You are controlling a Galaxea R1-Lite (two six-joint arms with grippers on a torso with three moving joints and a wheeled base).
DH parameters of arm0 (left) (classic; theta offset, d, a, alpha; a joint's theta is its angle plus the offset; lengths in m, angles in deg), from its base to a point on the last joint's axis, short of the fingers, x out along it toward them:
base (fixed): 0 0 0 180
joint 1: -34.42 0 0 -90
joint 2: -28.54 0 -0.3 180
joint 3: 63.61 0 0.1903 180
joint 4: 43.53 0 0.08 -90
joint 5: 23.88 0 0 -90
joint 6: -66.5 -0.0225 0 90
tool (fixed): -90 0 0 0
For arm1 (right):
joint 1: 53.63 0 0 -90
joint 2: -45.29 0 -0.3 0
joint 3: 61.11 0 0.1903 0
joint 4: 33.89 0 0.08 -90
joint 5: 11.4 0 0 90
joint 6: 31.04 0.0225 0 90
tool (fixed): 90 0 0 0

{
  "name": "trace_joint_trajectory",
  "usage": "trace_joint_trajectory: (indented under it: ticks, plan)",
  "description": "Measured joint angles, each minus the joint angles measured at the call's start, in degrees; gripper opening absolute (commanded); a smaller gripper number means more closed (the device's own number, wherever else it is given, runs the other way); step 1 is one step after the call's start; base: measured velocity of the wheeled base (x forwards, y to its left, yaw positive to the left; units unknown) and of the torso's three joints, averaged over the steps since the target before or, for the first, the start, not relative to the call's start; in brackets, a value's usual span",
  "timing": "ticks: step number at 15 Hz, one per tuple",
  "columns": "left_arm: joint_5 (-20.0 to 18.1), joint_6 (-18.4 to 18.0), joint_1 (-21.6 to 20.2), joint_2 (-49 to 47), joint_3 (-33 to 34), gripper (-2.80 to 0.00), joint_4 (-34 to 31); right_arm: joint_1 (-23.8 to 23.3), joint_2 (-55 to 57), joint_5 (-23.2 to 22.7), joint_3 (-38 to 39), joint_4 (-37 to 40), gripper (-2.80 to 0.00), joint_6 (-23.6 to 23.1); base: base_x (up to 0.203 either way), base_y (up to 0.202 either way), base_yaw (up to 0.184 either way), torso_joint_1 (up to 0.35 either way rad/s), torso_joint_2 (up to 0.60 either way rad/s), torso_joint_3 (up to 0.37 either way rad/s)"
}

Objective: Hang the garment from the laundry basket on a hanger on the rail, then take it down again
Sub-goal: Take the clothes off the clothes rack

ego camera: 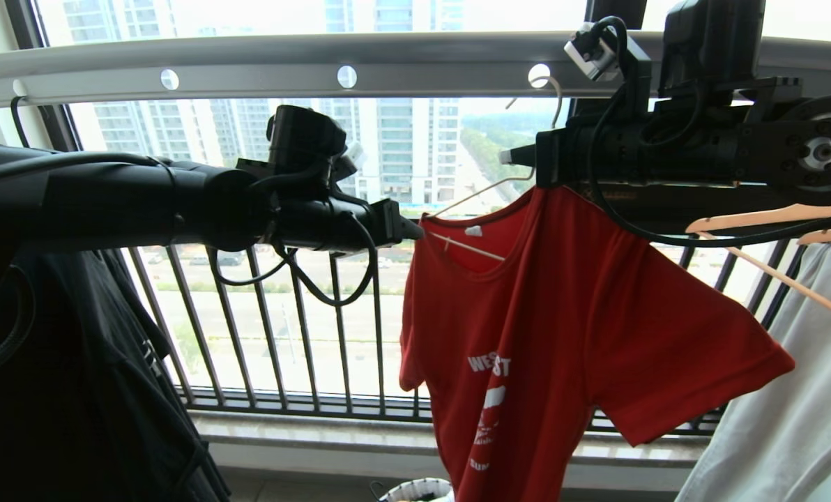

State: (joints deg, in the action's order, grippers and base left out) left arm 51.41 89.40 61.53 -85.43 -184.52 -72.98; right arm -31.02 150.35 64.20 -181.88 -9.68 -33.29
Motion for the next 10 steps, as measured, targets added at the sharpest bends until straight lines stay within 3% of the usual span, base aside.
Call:
trace_joint_trajectory:
  ticks: [4, 10]
  plan:
    - [6.0, 1.9, 0.1, -2.8, -3.6, 0.00, 0.0, 0.1, -0.6, -0.1, 0.3, 0.3, -2.80, 0.0, 0.000, 0.000, 0.000, 0.000, 0.00, 0.000]
    - [7.3, 2.2, 0.2, -5.0, -4.5, 0.00, 0.5, 0.3, -1.3, -0.1, 0.5, 0.5, -2.80, 0.0, 0.000, 0.000, 0.000, 0.000, 0.00, 0.000]
